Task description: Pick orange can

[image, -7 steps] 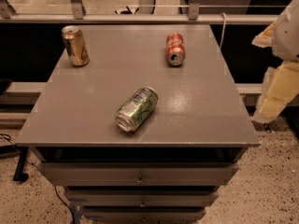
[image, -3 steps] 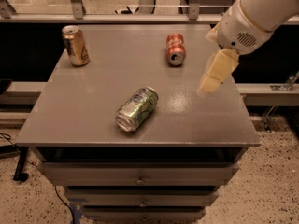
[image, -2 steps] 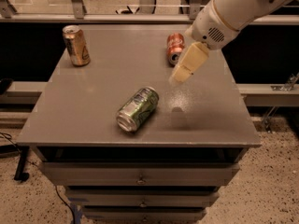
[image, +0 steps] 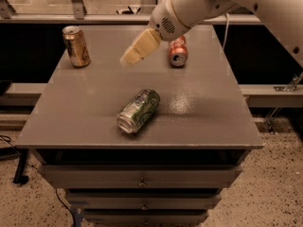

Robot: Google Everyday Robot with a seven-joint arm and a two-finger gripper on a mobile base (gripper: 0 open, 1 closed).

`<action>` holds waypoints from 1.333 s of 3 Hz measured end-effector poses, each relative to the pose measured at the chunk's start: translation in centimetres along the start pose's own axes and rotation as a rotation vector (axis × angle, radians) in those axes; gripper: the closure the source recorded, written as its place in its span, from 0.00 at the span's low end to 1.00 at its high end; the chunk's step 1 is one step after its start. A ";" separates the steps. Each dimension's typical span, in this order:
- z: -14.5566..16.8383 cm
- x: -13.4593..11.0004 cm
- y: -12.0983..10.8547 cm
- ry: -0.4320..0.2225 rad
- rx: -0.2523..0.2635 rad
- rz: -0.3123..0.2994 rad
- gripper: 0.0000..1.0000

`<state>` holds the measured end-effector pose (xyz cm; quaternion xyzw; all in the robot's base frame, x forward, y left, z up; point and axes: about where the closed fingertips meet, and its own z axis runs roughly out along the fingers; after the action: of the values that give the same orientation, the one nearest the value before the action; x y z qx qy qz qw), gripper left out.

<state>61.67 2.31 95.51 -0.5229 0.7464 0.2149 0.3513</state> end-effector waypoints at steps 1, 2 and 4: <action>0.0 0.0 0.0 0.000 0.000 0.000 0.00; 2.8 -0.8 0.3 -0.087 -0.038 -0.013 0.00; 13.3 -5.2 -0.8 -0.388 -0.147 -0.056 0.00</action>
Offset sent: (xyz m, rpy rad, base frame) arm 0.0229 0.0784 -0.0392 0.2889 -0.0583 0.1327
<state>67.44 14.48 90.60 -0.5164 0.6323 0.3556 0.4551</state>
